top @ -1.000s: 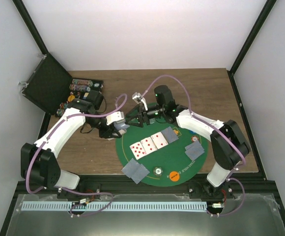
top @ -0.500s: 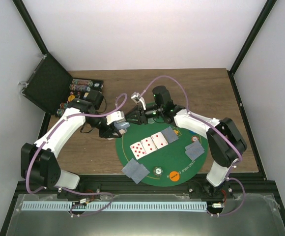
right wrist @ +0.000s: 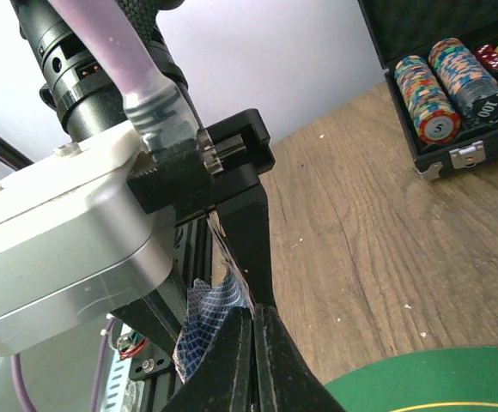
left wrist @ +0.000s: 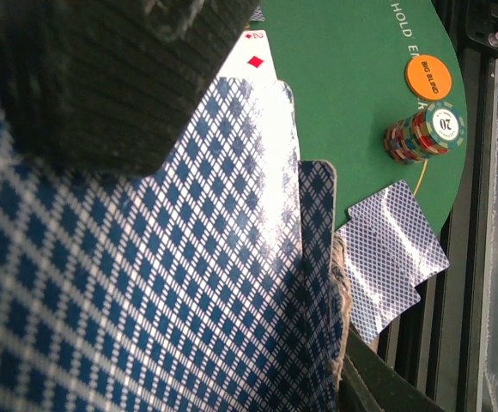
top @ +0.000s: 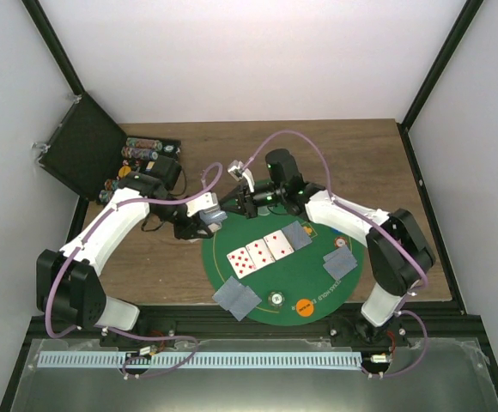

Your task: Distribute texas hold em gaming equipment

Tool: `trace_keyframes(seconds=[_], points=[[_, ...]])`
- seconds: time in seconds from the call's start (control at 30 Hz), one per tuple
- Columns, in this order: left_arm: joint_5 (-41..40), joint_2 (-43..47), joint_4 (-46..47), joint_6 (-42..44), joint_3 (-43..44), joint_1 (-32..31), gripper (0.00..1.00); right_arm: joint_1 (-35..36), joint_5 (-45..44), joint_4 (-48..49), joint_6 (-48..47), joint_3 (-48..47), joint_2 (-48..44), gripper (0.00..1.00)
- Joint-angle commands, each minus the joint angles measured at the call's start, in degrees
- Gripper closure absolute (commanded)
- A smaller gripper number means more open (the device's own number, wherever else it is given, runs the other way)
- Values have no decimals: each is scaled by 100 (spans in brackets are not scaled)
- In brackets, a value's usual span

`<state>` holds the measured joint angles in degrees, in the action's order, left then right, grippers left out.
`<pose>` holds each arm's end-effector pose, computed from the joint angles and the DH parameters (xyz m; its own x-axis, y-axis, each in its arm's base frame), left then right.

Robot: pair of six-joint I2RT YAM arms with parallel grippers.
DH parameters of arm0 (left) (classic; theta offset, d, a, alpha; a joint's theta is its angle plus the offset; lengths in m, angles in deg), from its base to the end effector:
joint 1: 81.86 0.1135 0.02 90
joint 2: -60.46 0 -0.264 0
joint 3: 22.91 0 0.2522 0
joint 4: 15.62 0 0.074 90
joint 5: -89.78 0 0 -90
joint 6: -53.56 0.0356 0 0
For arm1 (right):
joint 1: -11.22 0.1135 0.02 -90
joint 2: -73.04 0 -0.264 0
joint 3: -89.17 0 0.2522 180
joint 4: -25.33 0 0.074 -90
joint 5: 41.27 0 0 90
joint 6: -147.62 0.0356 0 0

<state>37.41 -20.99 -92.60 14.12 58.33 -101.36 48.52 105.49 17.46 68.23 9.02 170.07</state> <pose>0.2337 -0.1058 0.2740 -0.2812 0.7484 -0.6006 0.9589 0.1942 -0.2070 0.2831 0.2531 0.2631 -0.4997 -0.2538 -0.8281 -0.8590 0.0229 0.5114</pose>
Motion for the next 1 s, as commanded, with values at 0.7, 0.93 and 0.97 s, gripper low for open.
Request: trace_keyframes(seconds=[0.7,0.93,0.97], points=[[141,103,65,40,27,-18,69,139,-260,211,-5,-285,158,42],[255,107,-6,75,88,-18,70,199,-554,329,22,-278,332,37],[247,111,-14,84,74,-18,69,191,-655,284,-7,-266,295,37]])
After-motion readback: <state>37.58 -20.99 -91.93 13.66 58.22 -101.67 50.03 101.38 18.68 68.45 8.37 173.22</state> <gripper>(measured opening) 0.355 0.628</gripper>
